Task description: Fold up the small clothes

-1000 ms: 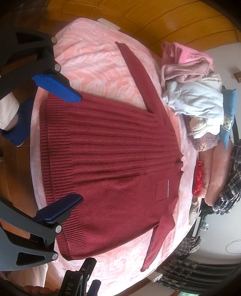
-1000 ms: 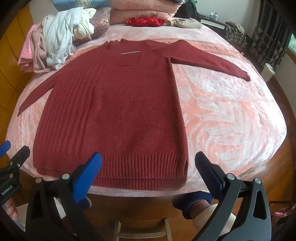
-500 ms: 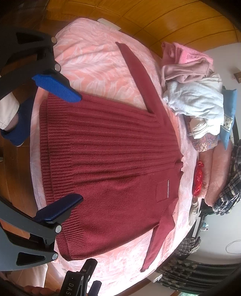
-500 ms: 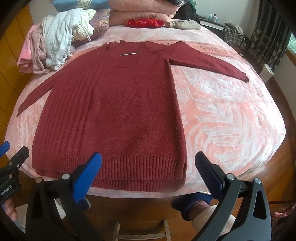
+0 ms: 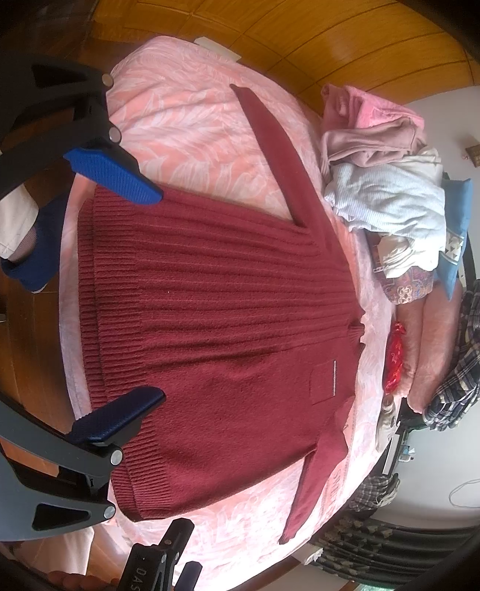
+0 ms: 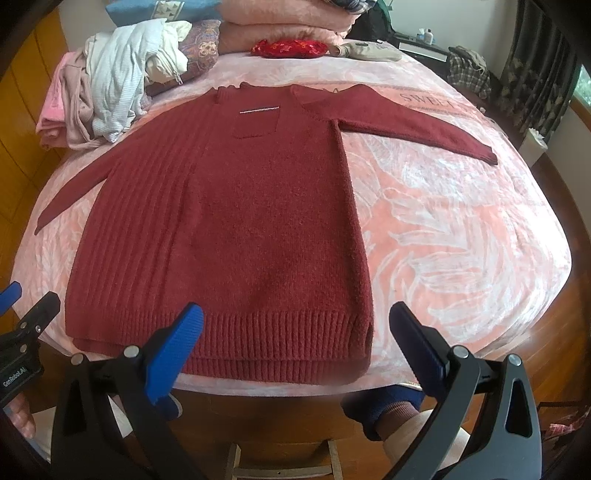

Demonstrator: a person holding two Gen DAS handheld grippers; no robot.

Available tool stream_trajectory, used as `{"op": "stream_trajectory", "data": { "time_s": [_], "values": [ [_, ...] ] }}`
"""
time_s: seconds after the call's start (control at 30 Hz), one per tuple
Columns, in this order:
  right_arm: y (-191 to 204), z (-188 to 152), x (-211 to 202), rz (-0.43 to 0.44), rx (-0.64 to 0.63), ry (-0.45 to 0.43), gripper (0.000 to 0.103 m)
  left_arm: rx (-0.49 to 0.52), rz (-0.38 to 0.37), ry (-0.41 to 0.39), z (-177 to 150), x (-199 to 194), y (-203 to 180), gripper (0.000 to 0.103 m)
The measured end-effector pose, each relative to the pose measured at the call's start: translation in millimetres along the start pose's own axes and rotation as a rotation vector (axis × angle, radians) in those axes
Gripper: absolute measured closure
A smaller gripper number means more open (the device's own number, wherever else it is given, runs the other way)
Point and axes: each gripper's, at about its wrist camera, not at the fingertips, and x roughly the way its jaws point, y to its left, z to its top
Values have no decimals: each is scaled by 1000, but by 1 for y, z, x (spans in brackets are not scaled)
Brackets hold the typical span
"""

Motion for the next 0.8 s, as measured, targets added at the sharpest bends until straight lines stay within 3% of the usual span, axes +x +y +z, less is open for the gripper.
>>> {"op": "stream_trajectory", "data": {
  "time_s": [0.17,0.43,0.8],
  "values": [
    [2,-1,-2,-2,-22,-13,3,0,0,0,0,0,0,4],
    [6,-1,-12,2,-61,-105,3,0,2,-1,0,0,0,4],
    [8,1,-3,36,-75,-22,3,3,5,-2,1,1,1,4]
  ]
}}
